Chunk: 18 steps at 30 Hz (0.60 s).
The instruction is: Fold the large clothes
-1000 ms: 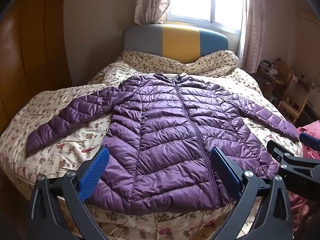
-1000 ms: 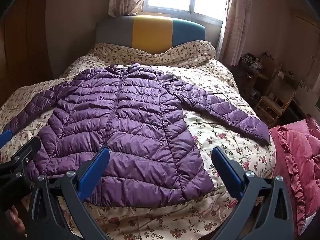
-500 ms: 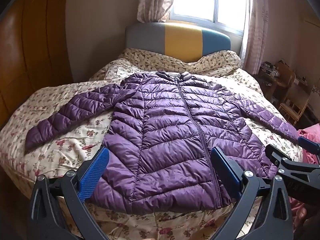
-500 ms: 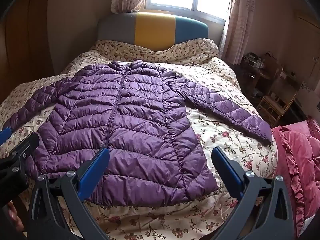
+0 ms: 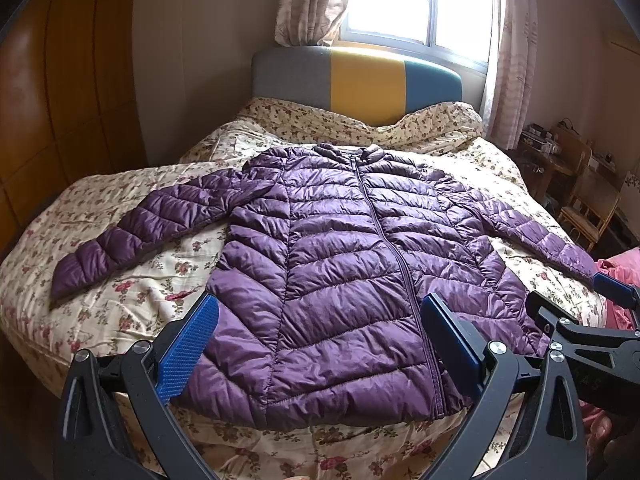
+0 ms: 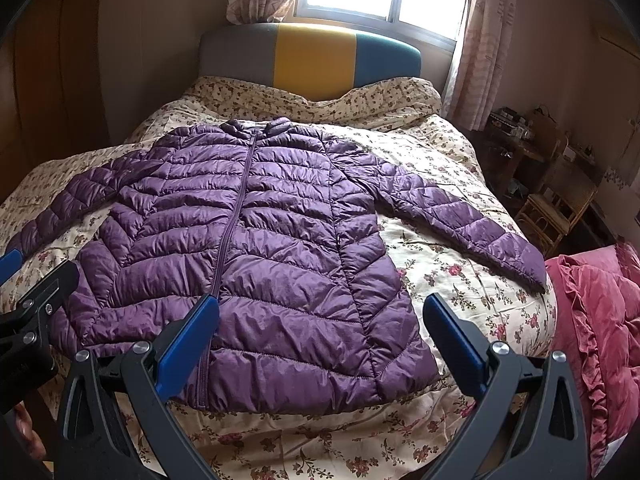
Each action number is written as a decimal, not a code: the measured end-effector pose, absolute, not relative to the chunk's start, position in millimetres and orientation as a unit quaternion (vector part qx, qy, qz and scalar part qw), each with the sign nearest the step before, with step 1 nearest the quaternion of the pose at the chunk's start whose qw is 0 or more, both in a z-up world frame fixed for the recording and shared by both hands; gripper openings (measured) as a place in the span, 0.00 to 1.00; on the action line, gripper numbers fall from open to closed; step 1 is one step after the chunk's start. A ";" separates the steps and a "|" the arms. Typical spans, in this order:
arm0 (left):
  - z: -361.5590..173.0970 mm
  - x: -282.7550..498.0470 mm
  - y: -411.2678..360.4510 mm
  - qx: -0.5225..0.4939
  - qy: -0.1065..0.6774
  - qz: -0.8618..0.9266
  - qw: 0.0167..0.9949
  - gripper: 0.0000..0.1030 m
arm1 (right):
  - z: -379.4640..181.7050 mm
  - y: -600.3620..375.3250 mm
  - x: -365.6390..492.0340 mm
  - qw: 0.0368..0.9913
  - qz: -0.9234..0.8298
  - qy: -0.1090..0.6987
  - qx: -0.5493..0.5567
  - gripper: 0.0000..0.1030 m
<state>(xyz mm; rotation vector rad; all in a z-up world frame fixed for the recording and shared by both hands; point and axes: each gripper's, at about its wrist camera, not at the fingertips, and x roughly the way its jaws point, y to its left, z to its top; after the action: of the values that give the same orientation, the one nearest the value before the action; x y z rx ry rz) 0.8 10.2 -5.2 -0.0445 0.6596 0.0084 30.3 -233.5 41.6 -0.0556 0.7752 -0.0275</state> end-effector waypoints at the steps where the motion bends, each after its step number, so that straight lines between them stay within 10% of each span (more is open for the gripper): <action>1: -4.8 0.9 9.9 -0.021 0.324 0.005 0.946 0.97 | 41.5 -233.4 30.4 0.925 -0.014 0.378 -0.028 0.98; 18: -4.4 2.1 11.0 -0.021 0.323 0.004 0.946 0.97 | 41.6 -231.1 31.5 0.925 -0.015 0.377 -0.029 0.98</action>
<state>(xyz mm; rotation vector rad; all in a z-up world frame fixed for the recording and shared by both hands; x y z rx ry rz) 2.1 11.0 -4.4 -0.0427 0.6587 0.0089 31.5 -231.1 41.6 -0.0604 0.7740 -0.0307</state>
